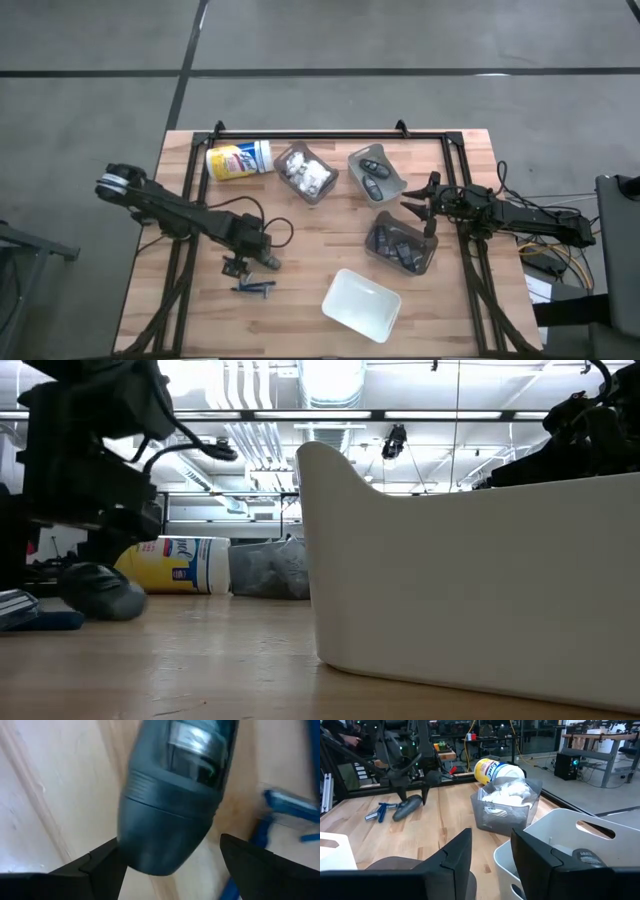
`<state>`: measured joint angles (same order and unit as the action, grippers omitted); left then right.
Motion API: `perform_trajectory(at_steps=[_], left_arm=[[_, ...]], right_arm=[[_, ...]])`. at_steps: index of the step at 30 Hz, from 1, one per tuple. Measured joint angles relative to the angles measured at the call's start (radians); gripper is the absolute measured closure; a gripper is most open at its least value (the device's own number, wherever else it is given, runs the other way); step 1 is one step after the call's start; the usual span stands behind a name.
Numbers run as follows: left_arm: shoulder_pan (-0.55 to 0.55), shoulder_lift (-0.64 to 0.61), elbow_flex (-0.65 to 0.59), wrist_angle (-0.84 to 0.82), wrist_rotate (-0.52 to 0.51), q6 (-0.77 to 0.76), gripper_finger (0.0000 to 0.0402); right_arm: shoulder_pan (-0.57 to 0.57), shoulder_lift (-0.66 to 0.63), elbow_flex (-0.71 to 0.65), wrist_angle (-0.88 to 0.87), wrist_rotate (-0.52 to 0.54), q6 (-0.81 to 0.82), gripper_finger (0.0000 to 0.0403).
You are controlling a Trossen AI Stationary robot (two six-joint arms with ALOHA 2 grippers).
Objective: Pick & Place Travel size toiletries
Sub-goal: Put the gray deodorant into the gray bin
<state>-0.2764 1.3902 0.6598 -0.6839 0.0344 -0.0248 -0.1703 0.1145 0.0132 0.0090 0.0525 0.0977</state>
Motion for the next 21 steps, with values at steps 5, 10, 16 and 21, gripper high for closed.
perform_trajectory(at_steps=[5, 10, 16, 21], left_arm=[[0.000, 0.044, 0.015, 0.007, -0.024, 0.011, 0.0090], [-0.001, 0.049, 0.049, 0.041, -0.094, 0.138, 0.0090], [0.002, 0.055, 0.075, 0.166, -0.120, 0.159, 0.0090], [0.006, 0.080, 0.080, 0.171, -0.115, 0.174, 0.0093]], right_arm=[[0.000, 0.000, 0.000, 0.000, 0.000, 0.002, 0.0254], [0.000, 0.000, 0.000, 0.000, 0.000, 0.004, 0.0242], [0.000, 0.000, 0.000, 0.000, 0.000, 0.004, 0.0227], [0.000, 0.000, 0.000, 0.000, 0.000, 0.000, 0.0216]])
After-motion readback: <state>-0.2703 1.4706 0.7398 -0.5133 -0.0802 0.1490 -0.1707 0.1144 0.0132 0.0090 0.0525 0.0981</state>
